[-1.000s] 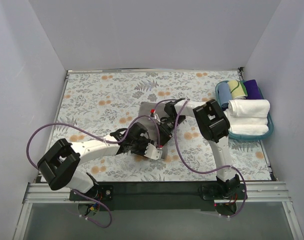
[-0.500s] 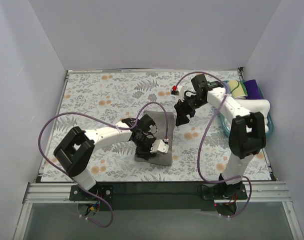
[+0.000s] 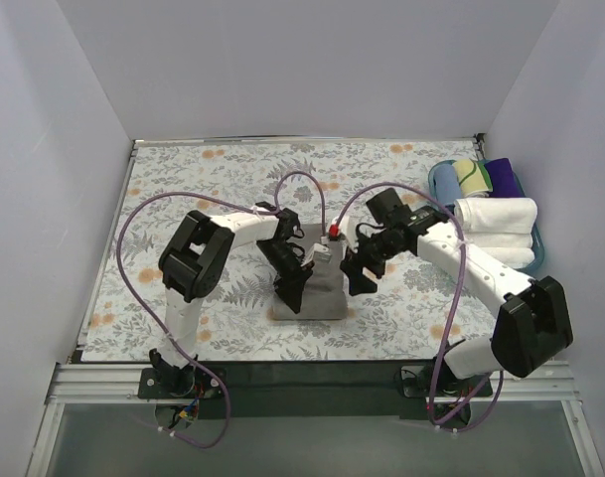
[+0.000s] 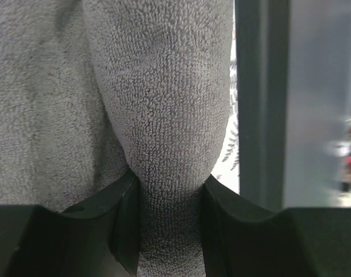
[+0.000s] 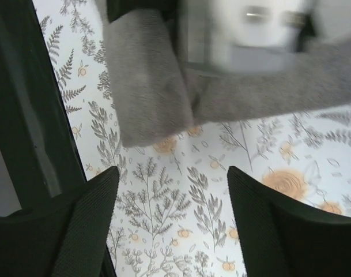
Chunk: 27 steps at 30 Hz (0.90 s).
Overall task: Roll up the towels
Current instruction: Roll the towel
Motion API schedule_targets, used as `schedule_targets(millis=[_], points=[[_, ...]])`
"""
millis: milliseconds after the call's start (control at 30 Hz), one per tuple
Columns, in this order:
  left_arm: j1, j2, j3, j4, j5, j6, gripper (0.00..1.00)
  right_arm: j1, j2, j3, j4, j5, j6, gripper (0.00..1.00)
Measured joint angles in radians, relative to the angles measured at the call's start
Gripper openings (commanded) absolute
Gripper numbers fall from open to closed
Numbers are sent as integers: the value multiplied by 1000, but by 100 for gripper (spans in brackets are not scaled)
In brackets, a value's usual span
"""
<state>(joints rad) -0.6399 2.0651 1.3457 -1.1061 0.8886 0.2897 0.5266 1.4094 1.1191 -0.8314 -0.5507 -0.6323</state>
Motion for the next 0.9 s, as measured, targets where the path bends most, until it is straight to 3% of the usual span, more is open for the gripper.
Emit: schedule_targets(millis=[200, 400, 467, 567, 600, 633, 667, 900], points=[[47, 121, 82, -127, 103, 2, 23, 218, 5, -82, 98, 82, -1, 73], [53, 163, 101, -181, 128, 3, 26, 339, 34, -154, 267, 167, -4, 70], [56, 174, 104, -196, 138, 3, 29, 365, 50, -200, 322, 197, -14, 63], [60, 187, 109, -213, 143, -2, 32, 393, 77, -249, 403, 242, -40, 42], [61, 188, 109, -216, 142, -4, 36, 396, 81, -253, 418, 249, -44, 22], [63, 187, 109, -214, 139, -9, 45, 398, 82, -253, 426, 252, -51, 9], [67, 186, 109, -209, 129, -14, 47, 399, 81, -253, 432, 253, -50, 2], [116, 76, 61, -127, 70, -60, 64, 399, 72, -260, 441, 218, -45, 1]])
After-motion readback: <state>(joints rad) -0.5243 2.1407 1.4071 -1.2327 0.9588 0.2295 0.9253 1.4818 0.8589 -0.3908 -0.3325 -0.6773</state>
